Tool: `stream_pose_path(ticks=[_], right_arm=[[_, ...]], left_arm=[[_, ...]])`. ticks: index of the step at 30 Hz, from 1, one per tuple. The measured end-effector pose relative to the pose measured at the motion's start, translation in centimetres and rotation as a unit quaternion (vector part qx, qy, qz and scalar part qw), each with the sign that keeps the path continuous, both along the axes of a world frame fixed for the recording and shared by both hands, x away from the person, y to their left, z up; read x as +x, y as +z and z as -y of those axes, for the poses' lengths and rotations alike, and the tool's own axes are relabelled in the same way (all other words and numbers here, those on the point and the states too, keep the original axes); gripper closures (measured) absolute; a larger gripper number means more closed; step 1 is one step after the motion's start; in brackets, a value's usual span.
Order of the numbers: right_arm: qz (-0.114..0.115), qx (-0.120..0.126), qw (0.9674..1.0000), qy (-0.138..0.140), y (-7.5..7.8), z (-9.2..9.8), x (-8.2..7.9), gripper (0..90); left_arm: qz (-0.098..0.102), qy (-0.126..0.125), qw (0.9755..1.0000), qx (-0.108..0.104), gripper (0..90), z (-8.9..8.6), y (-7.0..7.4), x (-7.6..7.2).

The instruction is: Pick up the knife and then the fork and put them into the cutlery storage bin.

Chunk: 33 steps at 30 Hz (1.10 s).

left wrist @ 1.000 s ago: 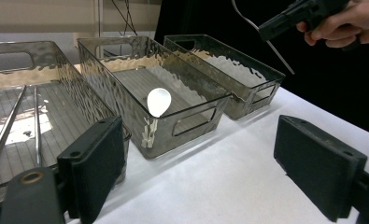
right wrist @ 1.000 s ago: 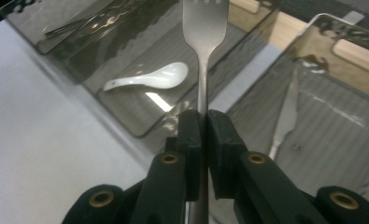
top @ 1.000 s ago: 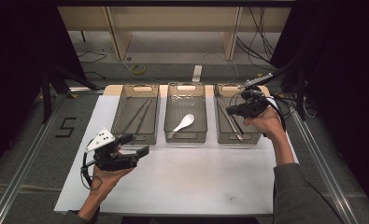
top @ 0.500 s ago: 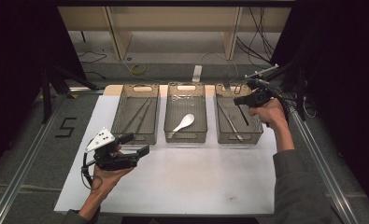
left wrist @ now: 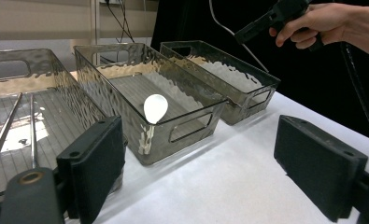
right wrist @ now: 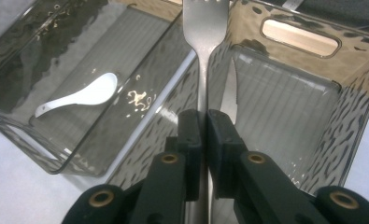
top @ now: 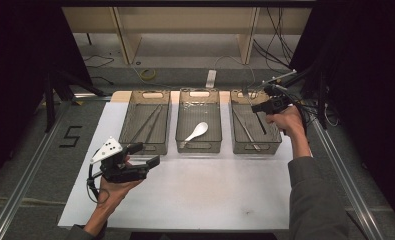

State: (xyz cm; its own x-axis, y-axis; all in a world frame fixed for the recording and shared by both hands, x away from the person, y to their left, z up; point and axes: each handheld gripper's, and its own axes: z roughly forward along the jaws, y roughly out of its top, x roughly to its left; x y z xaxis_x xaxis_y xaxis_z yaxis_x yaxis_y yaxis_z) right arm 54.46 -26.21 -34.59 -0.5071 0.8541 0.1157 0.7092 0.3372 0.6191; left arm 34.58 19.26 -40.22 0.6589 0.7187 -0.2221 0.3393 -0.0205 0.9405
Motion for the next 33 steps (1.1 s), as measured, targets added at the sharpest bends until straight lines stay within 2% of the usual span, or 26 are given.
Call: stream_pose_path(ticks=[5, 10, 13, 24, 33], right_arm=[[0.0, -0.009, 0.9999, -0.011, -0.7, 0.0, 0.3, 85.0], [-0.01, -0.016, 0.9996, -0.019, -1.8, 0.0, 0.6, 85.0], [-0.012, -0.013, 0.9995, -0.024, -2.3, 0.1, 0.8, 85.0], [-0.025, -0.023, 0.9989, -0.033, -3.9, 0.3, 0.7, 84.9], [-0.039, -0.033, 0.9981, -0.035, -4.9, -0.3, 1.0, 84.7]], left_arm=[[0.0, 0.002, 1.0, 0.0, 15.6, 0.0, 0.0, 0.0], [0.001, 0.001, 1.0, 0.0, 15.6, 0.0, 0.0, 0.0], [0.0, 0.003, 1.0, -0.002, 15.6, 0.0, 0.0, 0.0], [0.003, 0.003, 1.0, 0.0, 15.6, 0.0, 0.1, -0.1], [0.002, 0.007, 1.0, -0.002, 15.6, -0.1, 0.1, -0.1]])
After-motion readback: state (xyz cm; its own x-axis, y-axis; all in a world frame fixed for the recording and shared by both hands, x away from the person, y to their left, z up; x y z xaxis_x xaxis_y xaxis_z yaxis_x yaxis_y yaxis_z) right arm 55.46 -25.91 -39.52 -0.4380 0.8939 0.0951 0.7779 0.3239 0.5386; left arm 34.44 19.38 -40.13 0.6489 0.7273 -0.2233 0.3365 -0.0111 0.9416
